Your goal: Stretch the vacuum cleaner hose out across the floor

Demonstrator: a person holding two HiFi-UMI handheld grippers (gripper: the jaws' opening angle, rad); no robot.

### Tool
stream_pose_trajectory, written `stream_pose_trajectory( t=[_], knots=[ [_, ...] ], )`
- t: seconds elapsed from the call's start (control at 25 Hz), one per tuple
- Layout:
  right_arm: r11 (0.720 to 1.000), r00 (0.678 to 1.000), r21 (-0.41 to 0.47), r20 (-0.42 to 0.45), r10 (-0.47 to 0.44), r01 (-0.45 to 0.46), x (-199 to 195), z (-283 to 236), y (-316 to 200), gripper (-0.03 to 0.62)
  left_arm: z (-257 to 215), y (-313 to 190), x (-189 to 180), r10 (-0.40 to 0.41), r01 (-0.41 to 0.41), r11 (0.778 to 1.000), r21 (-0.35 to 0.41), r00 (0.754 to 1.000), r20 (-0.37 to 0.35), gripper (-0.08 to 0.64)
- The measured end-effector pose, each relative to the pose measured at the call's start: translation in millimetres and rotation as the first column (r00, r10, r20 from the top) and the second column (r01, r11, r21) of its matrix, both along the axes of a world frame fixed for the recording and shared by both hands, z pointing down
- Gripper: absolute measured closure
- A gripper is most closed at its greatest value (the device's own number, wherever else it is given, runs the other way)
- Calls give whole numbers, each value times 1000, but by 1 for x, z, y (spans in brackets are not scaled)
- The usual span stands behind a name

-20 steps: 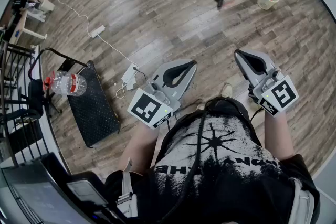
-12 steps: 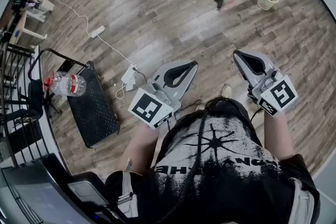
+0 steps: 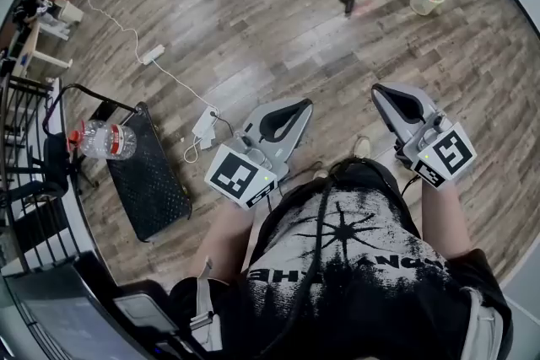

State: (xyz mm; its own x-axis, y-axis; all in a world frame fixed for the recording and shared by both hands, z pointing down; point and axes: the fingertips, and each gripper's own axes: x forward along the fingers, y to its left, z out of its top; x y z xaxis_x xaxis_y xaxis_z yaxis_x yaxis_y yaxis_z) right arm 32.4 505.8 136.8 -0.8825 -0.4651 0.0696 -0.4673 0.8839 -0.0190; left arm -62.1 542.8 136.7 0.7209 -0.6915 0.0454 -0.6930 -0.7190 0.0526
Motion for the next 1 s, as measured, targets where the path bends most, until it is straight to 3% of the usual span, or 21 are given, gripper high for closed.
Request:
stream_pose_trajectory(
  t=[0.68,1.0],
  knots=[
    [999,999,-5,9,38,-38,3,4,-11,589,8,-3,-3,2,-2,1000,-12,1000,-29,560],
    [998,998,-10,3,57,-57,11,9,-36,589,16,-29,1,9,-11,999,-36,999,-36,560]
  ],
)
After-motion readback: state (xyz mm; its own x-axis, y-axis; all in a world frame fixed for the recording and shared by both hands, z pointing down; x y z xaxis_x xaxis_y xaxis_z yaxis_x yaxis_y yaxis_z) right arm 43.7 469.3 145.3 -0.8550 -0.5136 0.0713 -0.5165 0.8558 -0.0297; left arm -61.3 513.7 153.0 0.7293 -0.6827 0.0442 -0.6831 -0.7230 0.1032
